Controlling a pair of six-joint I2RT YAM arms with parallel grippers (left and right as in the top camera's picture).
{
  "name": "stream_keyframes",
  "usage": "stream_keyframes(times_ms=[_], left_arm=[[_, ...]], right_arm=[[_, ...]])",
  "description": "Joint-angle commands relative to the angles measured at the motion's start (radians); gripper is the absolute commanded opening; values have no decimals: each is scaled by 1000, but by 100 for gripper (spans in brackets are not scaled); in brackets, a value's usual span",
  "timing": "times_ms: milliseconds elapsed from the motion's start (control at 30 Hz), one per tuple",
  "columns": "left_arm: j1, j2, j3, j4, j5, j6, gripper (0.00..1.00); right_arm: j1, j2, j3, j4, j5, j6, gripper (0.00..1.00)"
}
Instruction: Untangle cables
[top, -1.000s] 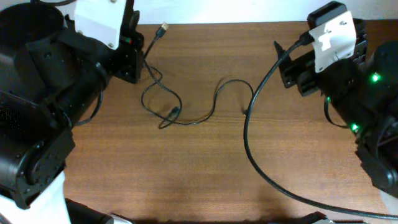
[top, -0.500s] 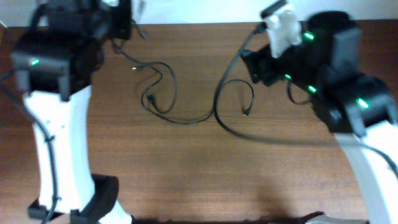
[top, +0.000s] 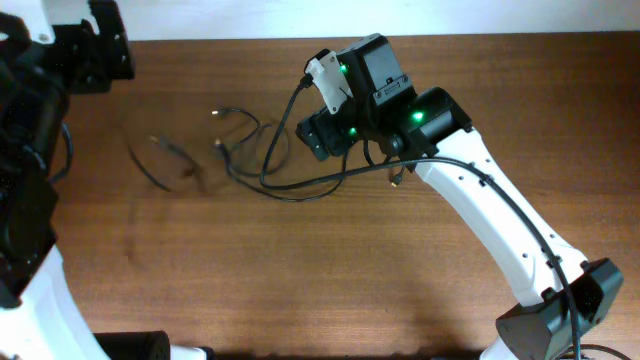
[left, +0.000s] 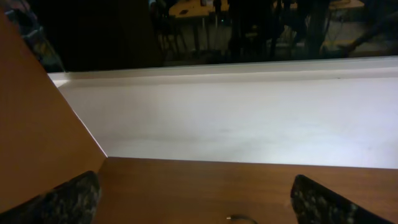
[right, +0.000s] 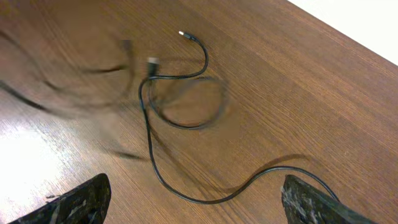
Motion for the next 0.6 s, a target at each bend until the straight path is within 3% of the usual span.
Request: stream_keyframes(times_ms=[0,133,167,233,300,400,567], left_arm=[[3,-14,2,6,-8,-2,99],[3,-13,2,-1,-6,-2,99],[3,-13,2,-2,-6,-2,99],[3,-13,2,-6,-2,-2,99],[3,-13,2,-11,5,-2,99],[3,-13,2,-11,21,-2,99],[3,-14,2,-15,28,-2,99]], right_arm=[[8,72,-37,0,-17,39,86],[32,180,-71,24,-39,336,85],[50,193,-71,28,-60,302,85],[120,200,-71,-54,-268,-164,86],[189,200,-71,-217,-266,-512,86],[251,202,-86,-206,-262,-632,86],[259,335,-88,-42,-239,-631,86]])
